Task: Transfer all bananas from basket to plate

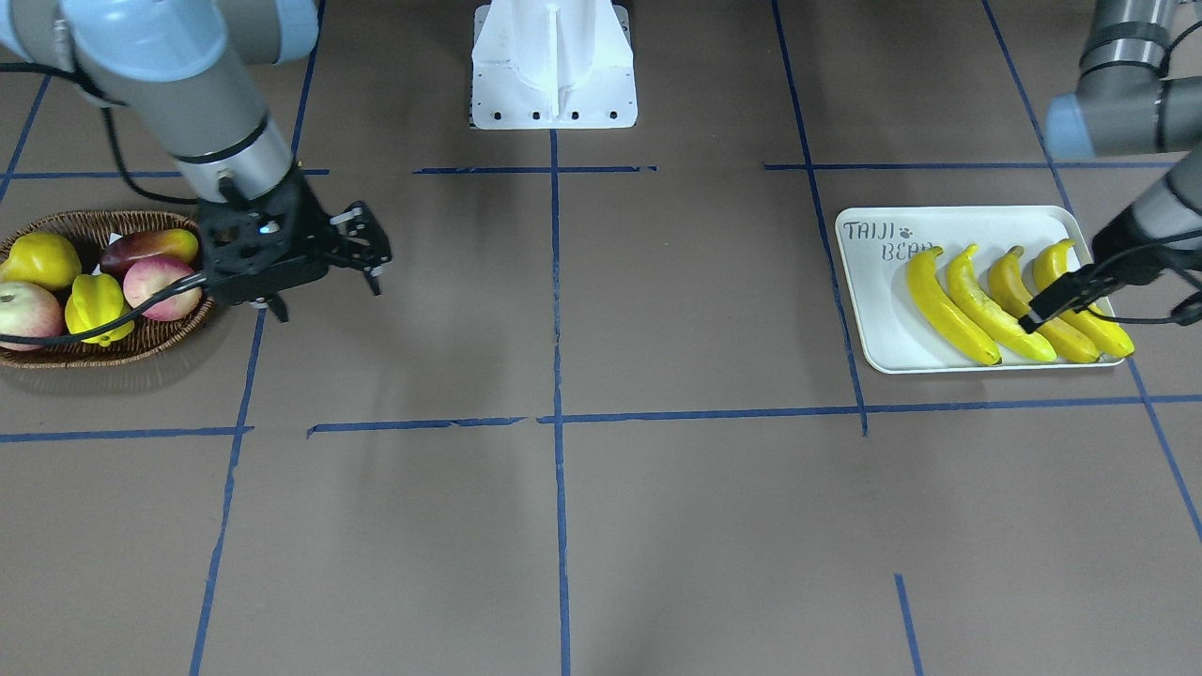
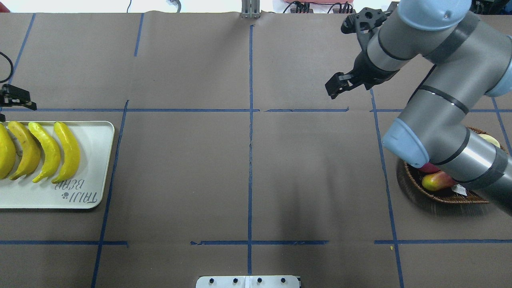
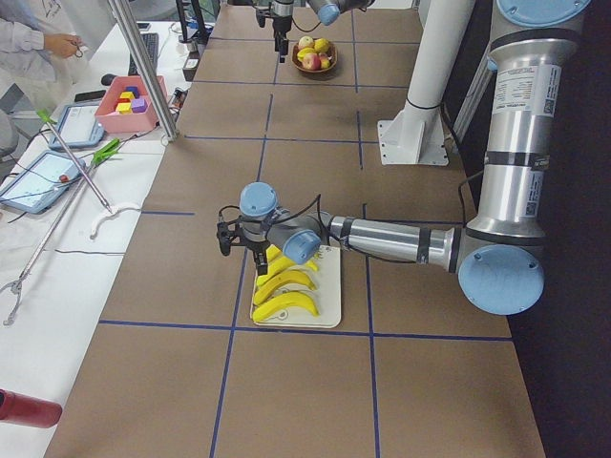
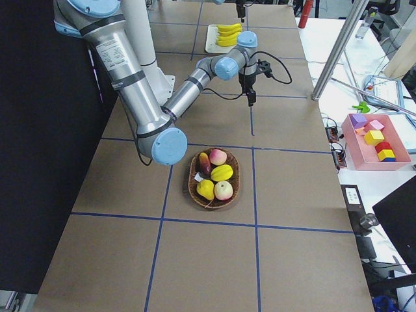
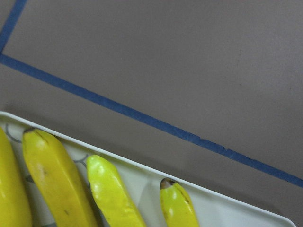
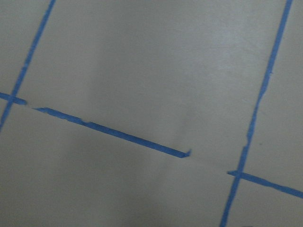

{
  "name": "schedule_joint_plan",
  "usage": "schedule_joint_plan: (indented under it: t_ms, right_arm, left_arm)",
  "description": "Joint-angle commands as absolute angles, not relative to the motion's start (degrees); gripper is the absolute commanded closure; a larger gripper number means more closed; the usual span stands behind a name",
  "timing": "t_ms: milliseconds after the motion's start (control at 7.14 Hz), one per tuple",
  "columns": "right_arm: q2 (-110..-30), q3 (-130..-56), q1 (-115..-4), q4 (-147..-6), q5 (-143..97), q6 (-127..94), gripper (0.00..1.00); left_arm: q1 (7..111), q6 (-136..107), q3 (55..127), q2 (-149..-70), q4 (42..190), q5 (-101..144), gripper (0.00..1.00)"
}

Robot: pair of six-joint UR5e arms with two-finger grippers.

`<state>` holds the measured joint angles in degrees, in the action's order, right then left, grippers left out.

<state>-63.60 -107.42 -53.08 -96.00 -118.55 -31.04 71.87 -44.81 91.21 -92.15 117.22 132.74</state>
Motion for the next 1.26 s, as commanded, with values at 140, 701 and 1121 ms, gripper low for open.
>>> schedule_joint_plan:
  t_ms: [140,701,1121]
  right_arm:
    - [-74.4,-108.1,-65.7,-96.1,-127.6,-10.4,0.01]
    - [-89.7,-107.7,-77.7,-96.2,-130.1,6.4,0.01]
    - [-97.5,-107.7,-84.5,-96.0,-129.9,5.5,0.01]
  left_arm:
    - [82.6,-6.3,91.6,-93.2,95.6,133.2,0.00]
    - [91.0,10.7,91.7,-93.5,80.9,133.4,0.00]
    - [91.7,10.6,90.8,-92.9,82.7,133.2,0.00]
